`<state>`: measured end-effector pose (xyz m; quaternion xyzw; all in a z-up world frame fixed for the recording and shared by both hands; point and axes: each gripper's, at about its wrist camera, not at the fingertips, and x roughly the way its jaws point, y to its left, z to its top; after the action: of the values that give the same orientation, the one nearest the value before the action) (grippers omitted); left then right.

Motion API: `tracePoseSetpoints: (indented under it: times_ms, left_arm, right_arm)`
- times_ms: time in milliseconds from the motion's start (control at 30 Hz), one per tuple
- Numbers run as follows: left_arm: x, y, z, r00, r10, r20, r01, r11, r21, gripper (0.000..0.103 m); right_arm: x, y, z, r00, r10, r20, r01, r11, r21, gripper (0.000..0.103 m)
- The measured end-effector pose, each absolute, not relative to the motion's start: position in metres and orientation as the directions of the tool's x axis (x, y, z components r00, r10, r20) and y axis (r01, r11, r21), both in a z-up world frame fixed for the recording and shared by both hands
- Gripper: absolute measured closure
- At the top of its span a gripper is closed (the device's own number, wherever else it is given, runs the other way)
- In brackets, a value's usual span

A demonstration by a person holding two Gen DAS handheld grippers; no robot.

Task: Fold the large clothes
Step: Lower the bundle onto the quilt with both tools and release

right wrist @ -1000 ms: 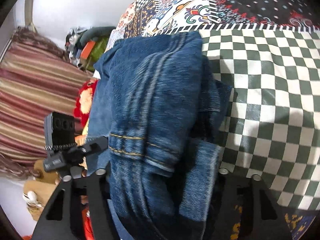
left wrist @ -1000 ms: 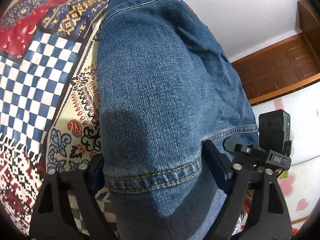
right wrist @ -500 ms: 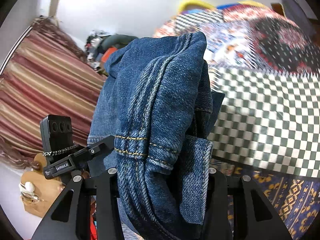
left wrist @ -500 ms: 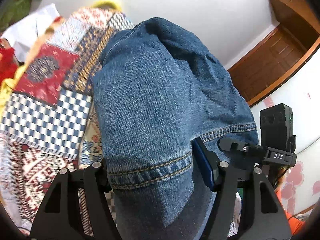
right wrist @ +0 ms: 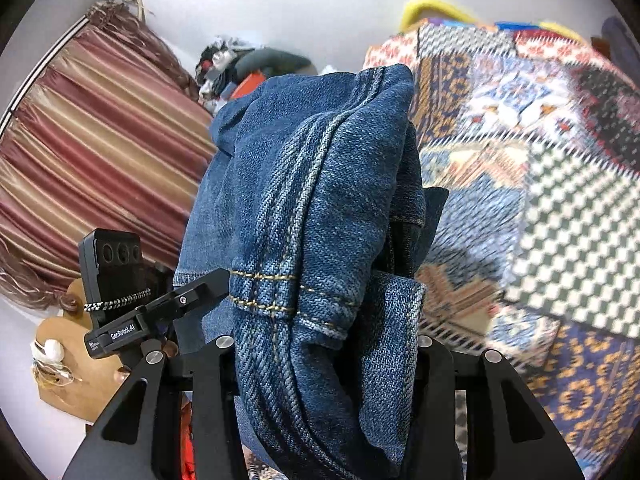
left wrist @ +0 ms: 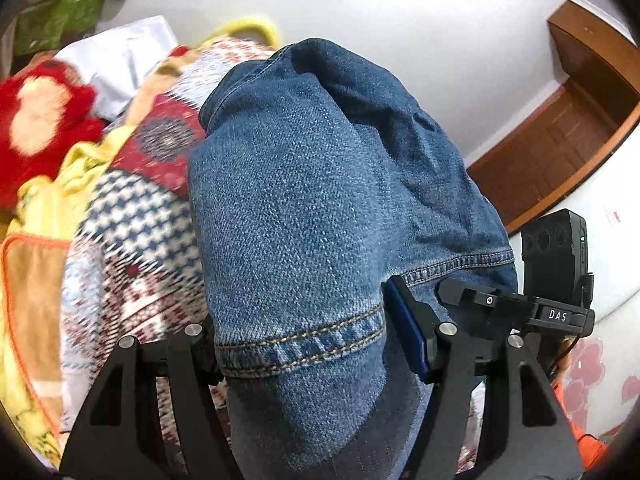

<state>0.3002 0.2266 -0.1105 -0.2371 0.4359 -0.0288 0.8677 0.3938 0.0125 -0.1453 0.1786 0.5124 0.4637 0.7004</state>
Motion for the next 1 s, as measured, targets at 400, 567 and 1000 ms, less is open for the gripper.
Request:
tracePoseSetpoints:
  times_ms: [400,567,1000]
  left_arm:
    - [0.287,0.291,-0.224,0.468,-0.247,-0.848,-0.332,0.840,-0.428,0.037]
    - [0.283,0.308,-0.261,0.458,-0.284,-0.842,-0.371,0.800,-0.471,0.028]
    - [0.213,0.277,-0.238,0.467,-0.086,-0.880,-0.373,0.883,-0.284,0.017]
  right_arm:
    - [0.398,0.107,-0.257,-0.146,0.734,-0.664,-0.387,0.575,0.721,0.060]
    - [0.407,0.123,-0.287,-0.173,0.709,-0.683,-0.381,0.592,0.711,0.056]
    - [0.371,0.111,-0.279,-0.072,0.617,-0.784,-0.588,0.608,0.533,0.040]
